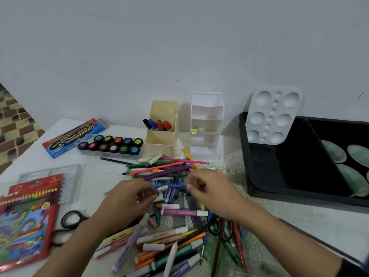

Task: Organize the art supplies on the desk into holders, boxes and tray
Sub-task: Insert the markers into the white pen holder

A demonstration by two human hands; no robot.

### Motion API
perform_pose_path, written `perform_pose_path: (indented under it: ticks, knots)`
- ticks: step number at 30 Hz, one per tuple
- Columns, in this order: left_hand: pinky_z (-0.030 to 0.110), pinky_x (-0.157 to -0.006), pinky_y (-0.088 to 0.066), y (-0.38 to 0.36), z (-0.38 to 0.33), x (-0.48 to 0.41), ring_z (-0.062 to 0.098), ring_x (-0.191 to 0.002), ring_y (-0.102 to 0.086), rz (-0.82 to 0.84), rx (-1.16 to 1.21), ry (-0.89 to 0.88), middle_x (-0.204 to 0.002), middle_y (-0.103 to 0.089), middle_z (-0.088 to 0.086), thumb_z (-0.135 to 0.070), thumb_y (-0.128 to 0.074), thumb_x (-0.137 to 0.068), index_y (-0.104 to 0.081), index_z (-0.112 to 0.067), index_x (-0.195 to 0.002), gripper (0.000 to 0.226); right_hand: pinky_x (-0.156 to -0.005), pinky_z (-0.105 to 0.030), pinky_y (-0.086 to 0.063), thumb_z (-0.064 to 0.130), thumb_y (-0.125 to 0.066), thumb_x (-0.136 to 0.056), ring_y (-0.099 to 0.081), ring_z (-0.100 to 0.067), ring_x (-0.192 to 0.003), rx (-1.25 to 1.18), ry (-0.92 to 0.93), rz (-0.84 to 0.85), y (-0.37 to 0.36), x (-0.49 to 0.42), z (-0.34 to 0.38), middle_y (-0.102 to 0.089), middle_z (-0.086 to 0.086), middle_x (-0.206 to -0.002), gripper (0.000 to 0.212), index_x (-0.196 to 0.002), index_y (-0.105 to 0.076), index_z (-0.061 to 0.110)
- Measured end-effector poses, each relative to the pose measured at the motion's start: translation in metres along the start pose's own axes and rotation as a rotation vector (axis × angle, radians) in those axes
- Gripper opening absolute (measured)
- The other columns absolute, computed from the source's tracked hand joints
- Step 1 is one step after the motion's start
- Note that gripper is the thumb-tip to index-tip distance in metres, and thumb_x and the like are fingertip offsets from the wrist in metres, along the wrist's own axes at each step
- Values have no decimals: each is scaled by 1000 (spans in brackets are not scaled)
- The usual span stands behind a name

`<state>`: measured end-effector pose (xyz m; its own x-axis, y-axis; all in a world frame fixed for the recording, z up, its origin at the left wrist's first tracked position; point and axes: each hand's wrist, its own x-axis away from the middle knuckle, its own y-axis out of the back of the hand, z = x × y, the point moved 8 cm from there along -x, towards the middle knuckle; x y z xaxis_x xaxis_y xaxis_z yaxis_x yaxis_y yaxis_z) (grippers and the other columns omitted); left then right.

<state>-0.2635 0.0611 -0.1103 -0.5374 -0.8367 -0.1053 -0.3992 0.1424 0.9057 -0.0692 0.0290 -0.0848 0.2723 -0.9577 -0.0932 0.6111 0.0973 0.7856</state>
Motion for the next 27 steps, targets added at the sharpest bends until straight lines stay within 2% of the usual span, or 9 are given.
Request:
perform_pose_path:
  ticks: [2,5,10,13,17,20,22,25,27]
  knots:
    - [11,-61,-35,-9,2,9,-1,-74,-51,39,-83,-36,-83,-55,-23,-34,-74,-89,-70,-36,-95,8,-72,-35,-53,29,-60,-98,-57,-7,-76,130,72,141,-30,1,8,-63,8,-86,12,-89,-66,22]
    - [19,-59,-40,-17,2,17,8,-77,-58,45,-168,-96,-88,-60,-16,-33,-81,-81,-70,-31,-97,19,-72,-35,-50,33,-60,-97,-57,-16,-81,284,165,227,-59,2,20,-59,3,-91,18,-92,-67,18]
    - [25,-58,-43,-15,8,14,14,-78,-62,13,-213,-91,-91,-63,-11,-34,-80,-80,-71,-28,-103,25,-73,-34,-35,32,-61,-97,-57,-26,-94,450,195,251,-73,0,29,-59,-5,-102,22,-109,-64,14]
    - [31,-60,-47,-19,9,7,16,-80,-62,64,-249,-102,-94,-61,-9,-37,-73,-86,-73,-28,-105,21,-76,-35,-40,30,-61,-97,-57,-27,-95,464,164,272,-76,0,26,-61,-6,-102,21,-110,-63,13]
    - [27,-61,-47,-16,6,1,13,-80,-60,51,-228,-129,-98,-60,-11,-40,-64,-93,-70,-28,-106,18,-80,-38,-50,31,-60,-98,-57,-19,-90,320,95,248,-67,3,20,-62,0,-97,15,-100,-63,17]
    - [28,-61,-50,-1,-6,0,11,-80,-58,-29,-151,-174,-94,-61,-12,-53,-42,-97,-64,-26,-99,35,-67,-31,-43,27,-60,-98,-52,-12,-80,158,-5,166,-47,2,16,-60,5,-88,10,-96,-63,18]
    - [26,-60,-46,12,-16,-4,9,-75,-55,-69,-113,-155,-88,-60,-12,-58,-29,-100,-59,-26,-100,44,-64,-33,-42,23,-58,-100,-54,-11,-75,24,-76,79,-30,2,11,-61,5,-85,6,-98,-63,20]
    - [30,-62,-51,28,-28,-15,6,-70,-56,-101,-67,-117,-82,-62,-14,-57,-25,-101,-51,-30,-114,40,-66,-31,-47,20,-47,-105,-60,-10,-71,-167,-143,-65,-6,5,1,-66,3,-81,9,-103,-53,24]
    - [31,-60,-54,37,-41,-26,5,-65,-61,-103,37,-128,-80,-66,-14,-56,-28,-100,-47,-33,-115,33,-69,-34,-53,16,-41,-107,-64,-12,-71,-294,-167,-160,10,6,-6,-65,0,-79,12,-106,-48,25]
